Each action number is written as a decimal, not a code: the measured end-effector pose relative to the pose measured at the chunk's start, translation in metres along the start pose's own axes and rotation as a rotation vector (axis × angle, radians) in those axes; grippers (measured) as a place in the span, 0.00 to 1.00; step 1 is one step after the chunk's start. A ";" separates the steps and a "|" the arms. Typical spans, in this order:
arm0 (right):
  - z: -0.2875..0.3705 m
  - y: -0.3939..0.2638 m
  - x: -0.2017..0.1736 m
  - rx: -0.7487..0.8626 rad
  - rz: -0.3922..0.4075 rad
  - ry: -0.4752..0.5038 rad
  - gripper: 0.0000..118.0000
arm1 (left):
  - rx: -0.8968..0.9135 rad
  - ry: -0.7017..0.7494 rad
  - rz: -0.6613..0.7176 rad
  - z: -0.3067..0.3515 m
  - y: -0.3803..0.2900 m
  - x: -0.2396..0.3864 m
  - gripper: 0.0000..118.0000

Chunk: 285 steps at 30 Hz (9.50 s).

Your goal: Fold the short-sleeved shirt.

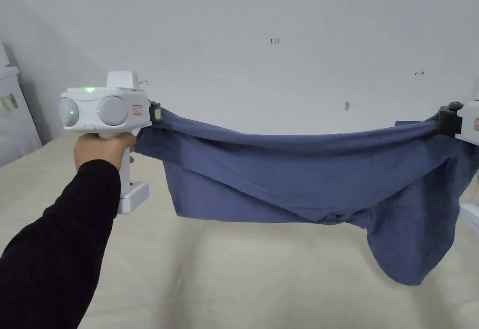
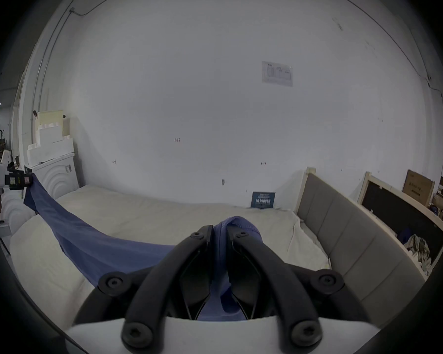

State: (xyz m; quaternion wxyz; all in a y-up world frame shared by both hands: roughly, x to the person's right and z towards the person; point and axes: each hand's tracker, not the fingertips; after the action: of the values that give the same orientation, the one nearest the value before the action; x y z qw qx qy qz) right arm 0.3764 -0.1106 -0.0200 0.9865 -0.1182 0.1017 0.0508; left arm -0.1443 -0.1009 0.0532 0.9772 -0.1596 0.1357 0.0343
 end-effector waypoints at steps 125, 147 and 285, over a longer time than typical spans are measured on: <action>0.085 -0.238 -0.068 -0.094 0.023 -0.108 0.00 | -0.546 -0.048 0.027 -0.114 -0.273 -0.016 0.64; 0.027 -0.265 -0.045 -0.276 -0.038 -0.108 0.00 | -0.653 -0.070 -0.102 -0.165 -0.323 0.004 0.00; 0.234 -0.383 -0.023 -0.496 -0.254 0.050 0.02 | -0.524 -0.038 0.045 0.143 -0.435 -0.065 0.00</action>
State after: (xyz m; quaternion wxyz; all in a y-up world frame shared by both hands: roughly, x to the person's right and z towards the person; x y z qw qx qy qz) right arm 0.4457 -0.4260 0.2928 0.9231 -0.3691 0.0947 -0.0529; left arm -0.1227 -0.4677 0.3336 0.9039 -0.4035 0.1075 0.0930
